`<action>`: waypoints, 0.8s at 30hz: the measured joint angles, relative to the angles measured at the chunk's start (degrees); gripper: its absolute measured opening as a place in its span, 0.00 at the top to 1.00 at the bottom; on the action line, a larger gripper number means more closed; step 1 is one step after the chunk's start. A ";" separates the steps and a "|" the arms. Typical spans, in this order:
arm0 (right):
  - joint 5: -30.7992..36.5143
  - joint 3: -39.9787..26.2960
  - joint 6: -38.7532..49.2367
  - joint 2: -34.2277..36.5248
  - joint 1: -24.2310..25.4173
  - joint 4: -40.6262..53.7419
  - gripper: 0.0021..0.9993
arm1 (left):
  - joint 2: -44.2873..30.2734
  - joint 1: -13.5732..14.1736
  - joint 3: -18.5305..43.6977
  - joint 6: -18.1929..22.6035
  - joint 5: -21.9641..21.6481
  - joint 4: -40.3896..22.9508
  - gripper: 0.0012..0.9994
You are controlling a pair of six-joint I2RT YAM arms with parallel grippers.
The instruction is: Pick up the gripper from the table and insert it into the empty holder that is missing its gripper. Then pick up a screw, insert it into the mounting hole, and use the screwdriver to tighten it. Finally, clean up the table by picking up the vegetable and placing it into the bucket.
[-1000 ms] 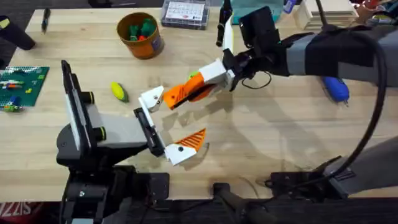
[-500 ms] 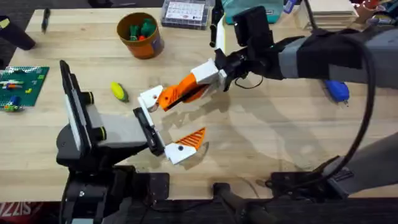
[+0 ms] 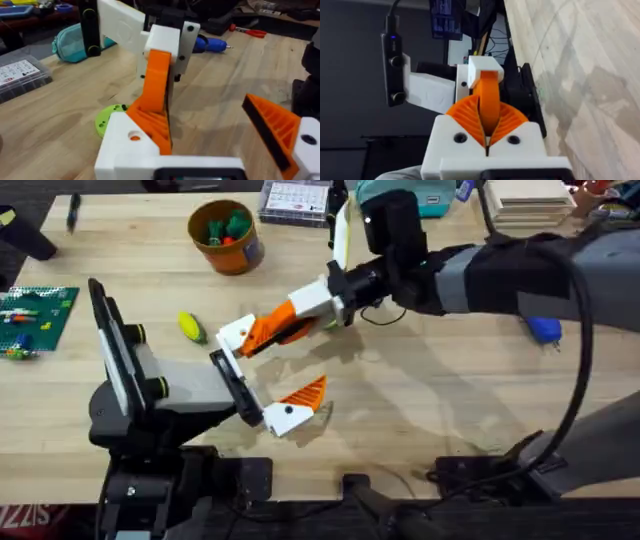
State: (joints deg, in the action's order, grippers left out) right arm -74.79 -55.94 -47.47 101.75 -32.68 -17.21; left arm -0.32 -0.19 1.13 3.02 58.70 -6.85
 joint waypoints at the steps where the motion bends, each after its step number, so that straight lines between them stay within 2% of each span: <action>1: 0.58 0.00 -0.21 0.00 -0.30 -0.55 1.00 | 0.00 0.00 0.00 -0.06 -0.02 0.00 0.00; 6: 2.13 -0.05 -0.95 0.29 -0.79 -1.69 1.00 | 0.00 0.00 0.00 -0.49 0.09 0.00 0.00; 9: 1.68 -0.39 -2.69 3.26 -0.95 -7.37 1.00 | -0.84 -0.01 -0.01 -1.56 -0.53 -0.01 0.00; 15: 1.44 -0.39 -7.24 4.87 -1.17 -14.05 1.00 | -1.11 -0.08 -0.02 -1.76 -1.88 0.21 0.00; 24: 1.89 -0.39 -9.76 5.03 -1.43 -14.80 1.00 | -1.11 -0.13 -0.02 -1.76 -2.45 0.24 0.00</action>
State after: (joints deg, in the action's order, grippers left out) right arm -72.90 -56.34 -57.23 106.78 -34.11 -32.01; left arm -1.43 -0.32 1.10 1.26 56.25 -6.61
